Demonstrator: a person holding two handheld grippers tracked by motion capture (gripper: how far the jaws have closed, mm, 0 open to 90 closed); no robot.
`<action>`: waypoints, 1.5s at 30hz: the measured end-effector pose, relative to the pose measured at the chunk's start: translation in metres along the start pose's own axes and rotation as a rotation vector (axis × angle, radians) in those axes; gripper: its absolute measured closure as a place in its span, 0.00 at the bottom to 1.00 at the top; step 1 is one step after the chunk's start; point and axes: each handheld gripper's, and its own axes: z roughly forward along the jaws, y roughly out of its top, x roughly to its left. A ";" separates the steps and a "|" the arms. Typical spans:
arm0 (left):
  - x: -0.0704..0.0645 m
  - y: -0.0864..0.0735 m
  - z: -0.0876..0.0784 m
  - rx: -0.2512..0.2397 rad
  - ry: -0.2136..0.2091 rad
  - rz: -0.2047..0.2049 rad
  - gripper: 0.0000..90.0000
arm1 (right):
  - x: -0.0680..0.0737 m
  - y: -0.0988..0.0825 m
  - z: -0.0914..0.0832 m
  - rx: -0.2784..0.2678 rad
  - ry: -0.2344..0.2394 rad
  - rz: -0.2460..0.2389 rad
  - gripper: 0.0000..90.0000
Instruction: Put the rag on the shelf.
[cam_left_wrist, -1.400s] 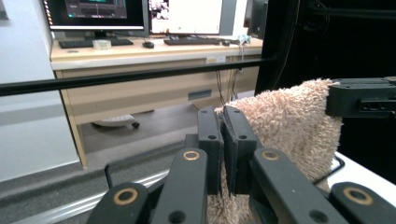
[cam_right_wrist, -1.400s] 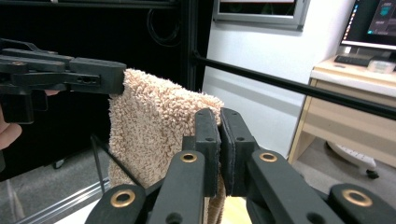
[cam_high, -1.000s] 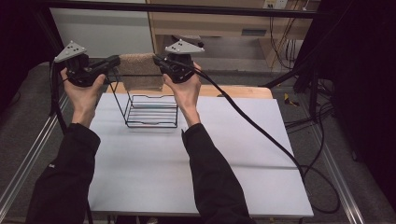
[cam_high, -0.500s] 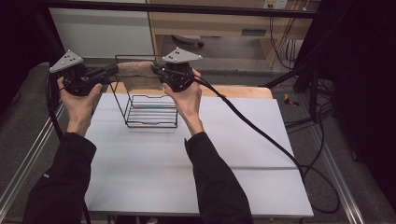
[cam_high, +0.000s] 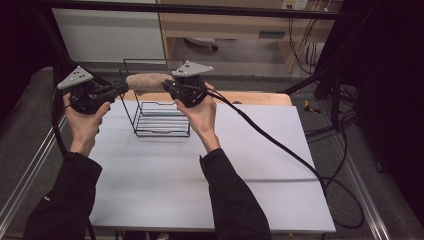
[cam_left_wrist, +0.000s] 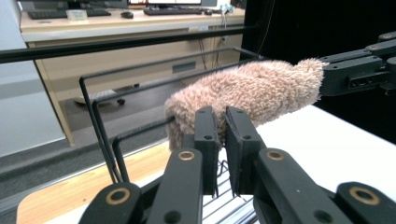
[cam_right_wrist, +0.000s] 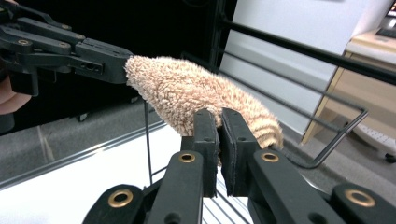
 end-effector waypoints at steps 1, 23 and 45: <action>0.000 -0.001 0.000 0.006 0.001 -0.001 0.92 | 0.000 -0.001 0.000 0.004 0.003 0.001 0.95; -0.004 -0.003 0.011 0.087 -0.015 -0.024 0.99 | 0.006 -0.011 -0.001 0.054 0.021 -0.043 0.91; -0.001 -0.016 0.028 0.131 0.020 -0.006 1.00 | -0.001 -0.030 0.013 0.120 0.008 0.070 0.99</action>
